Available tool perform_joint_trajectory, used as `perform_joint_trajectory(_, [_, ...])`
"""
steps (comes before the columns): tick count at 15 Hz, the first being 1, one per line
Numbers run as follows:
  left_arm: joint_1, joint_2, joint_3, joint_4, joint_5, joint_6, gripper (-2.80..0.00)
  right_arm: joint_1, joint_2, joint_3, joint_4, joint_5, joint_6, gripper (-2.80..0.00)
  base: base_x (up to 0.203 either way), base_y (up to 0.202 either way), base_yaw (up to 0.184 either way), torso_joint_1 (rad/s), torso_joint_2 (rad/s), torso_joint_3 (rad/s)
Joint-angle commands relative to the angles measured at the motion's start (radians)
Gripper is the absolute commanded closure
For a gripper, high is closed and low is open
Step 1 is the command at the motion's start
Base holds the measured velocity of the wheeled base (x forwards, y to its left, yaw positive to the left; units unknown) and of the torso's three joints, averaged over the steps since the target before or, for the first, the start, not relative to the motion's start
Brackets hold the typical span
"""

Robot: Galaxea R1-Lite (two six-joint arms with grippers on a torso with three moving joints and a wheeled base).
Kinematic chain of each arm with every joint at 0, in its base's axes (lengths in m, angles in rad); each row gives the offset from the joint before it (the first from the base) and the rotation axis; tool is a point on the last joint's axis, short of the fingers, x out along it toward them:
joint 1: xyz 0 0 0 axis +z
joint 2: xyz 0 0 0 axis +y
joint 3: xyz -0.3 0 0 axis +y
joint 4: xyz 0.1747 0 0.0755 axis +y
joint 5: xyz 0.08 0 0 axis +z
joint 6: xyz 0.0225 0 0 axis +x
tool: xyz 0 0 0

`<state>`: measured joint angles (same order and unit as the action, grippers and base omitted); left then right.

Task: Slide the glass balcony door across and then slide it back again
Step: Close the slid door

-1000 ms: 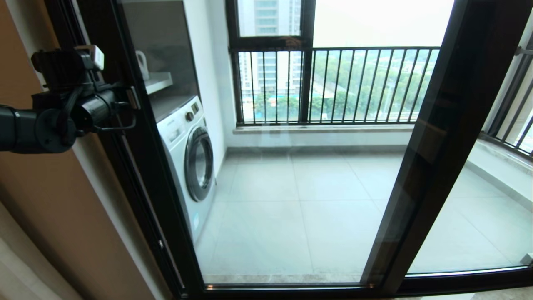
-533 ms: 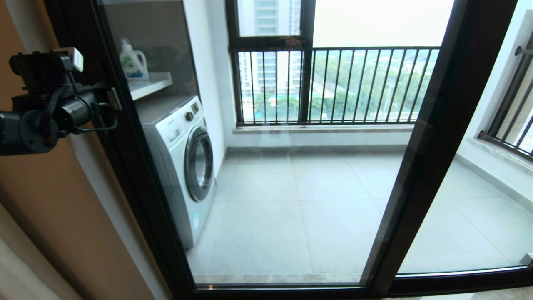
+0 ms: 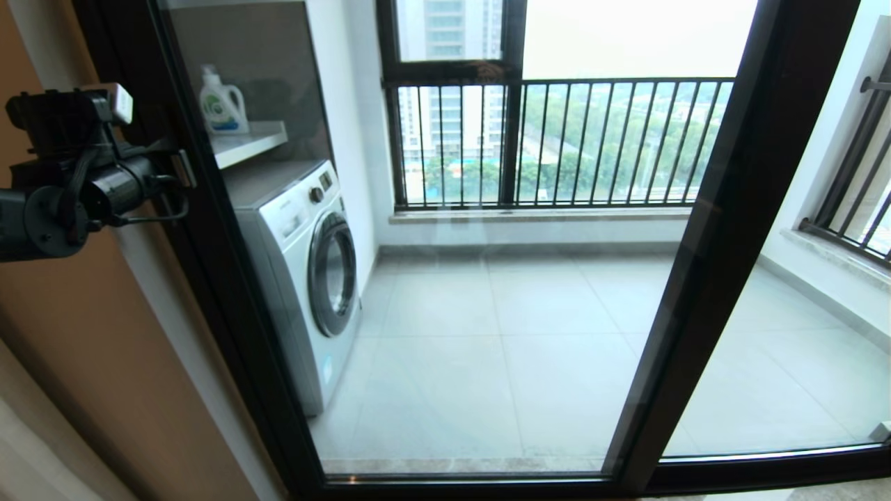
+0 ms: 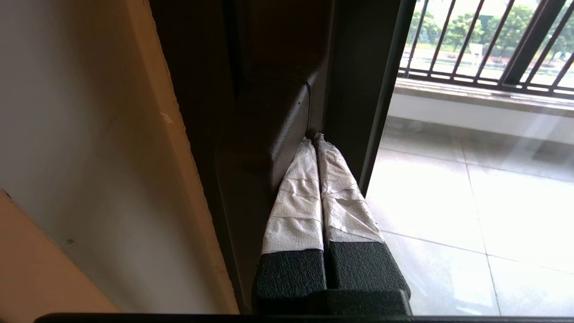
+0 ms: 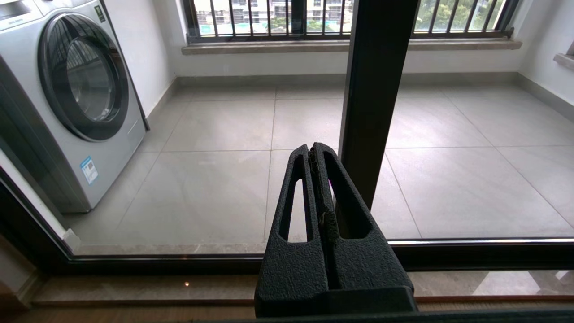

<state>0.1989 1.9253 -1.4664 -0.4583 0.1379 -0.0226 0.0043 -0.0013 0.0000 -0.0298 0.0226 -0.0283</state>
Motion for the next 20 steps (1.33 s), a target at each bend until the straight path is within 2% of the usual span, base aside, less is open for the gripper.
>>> perform_joint_trajectory(1, [0.007, 0.006, 0.000, -0.005, 0.005, 0.000, 0.00, 0.000, 0.001, 0.012, -0.001, 0.000, -0.001, 0.00, 0.000, 0.000, 0.000, 0.000, 0.00, 0.000])
perform_joint_trajectory(4, [0.000, -0.002, 0.000, -0.005, 0.002, 0.001, 0.00, 0.000, 0.001, 0.012, -0.001, 0.000, -0.001, 0.00, 0.000, 0.000, 0.000, 0.000, 0.00, 0.000])
perform_joint_trajectory(8, [-0.044, -0.058, 0.028, -0.005, -0.001, -0.002, 0.00, 0.000, 0.001, 0.011, -0.001, 0.000, -0.001, 0.00, 0.000, 0.000, 0.000, 0.000, 0.00, 0.000])
perform_joint_trajectory(11, [-0.075, -0.127, 0.099, -0.005, -0.041, -0.002, 0.00, 0.000, 0.001, 0.012, -0.001, 0.000, -0.001, 0.00, 0.000, 0.000, 0.000, 0.000, 0.00, 0.000])
perform_joint_trajectory(15, [-0.079, -0.219, 0.204, -0.005, -0.063, -0.006, 0.00, 0.000, 0.001, 0.011, -0.001, 0.000, -0.001, 0.00, 0.000, 0.000, 0.000, 0.000, 0.00, 0.000])
perform_joint_trajectory(18, [-0.029, -0.265, 0.307, -0.040, -0.125, -0.044, 0.00, 0.000, 0.001, 0.011, -0.001, 0.000, -0.001, 0.00, 0.000, 0.000, 0.000, 0.000, 0.00, 0.000])
perform_joint_trajectory(20, [0.038, -0.273, 0.365, -0.077, -0.199, -0.048, 0.00, 0.000, 0.001, 0.012, -0.001, 0.000, -0.001, 0.00, 0.000, 0.000, 0.000, 0.000, 0.00, 0.000])
